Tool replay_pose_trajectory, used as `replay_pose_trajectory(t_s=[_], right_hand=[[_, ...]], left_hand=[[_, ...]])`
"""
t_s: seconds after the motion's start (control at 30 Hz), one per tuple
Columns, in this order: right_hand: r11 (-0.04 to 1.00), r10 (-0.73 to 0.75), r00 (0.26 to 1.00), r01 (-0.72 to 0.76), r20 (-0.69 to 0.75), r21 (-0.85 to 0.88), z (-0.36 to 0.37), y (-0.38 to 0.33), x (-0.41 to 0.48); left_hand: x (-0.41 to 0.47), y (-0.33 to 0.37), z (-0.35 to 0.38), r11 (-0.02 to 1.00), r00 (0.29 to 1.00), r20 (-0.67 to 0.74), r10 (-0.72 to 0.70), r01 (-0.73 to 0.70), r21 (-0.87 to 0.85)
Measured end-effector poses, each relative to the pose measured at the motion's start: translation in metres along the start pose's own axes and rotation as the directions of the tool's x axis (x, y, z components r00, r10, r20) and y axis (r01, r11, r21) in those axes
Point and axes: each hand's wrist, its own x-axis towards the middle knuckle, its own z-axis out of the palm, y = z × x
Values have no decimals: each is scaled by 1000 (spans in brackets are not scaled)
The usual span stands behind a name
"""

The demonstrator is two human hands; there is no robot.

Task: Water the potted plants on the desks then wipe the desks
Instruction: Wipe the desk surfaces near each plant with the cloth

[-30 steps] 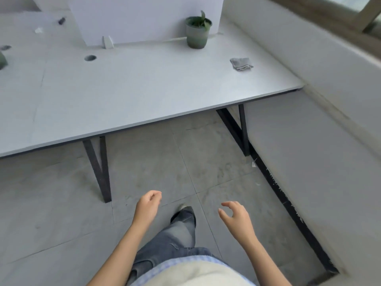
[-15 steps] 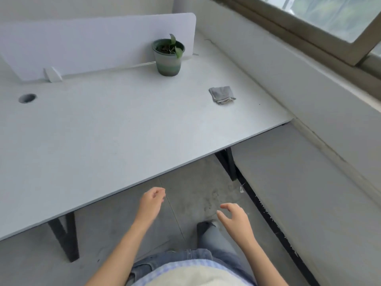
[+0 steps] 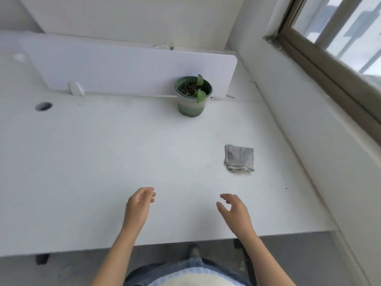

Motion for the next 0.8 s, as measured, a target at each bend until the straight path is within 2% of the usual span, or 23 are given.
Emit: replay_pose_trajectory(t_s=[0.13,0.33,0.47,0.6,0.7,0.8], right_hand=[[999,-32,997,35,64,-32,-21,12,41],[999,-41,991,41,130,-1,-18,23,68],[999,-52,995,53,85,-10,-25,22,86],[995,-69,997,67,-20,-74,-40,20,111],[984,-86,994,74,-72,-159,-48,18,136],[957,-86,992,56,-93,-284,-52,20,161]], left_hand=[[-4,2,32,996,996,-33,-82,83,39],[4,6,38,986,974,-169,-149,160,55],[25,16,51,980,978,-156,-142,160,116],[43,27,62,978,984,-139,-112,134,162],[62,26,63,948,986,-163,-24,74,309],[87,23,61,876,980,-182,83,16,483]])
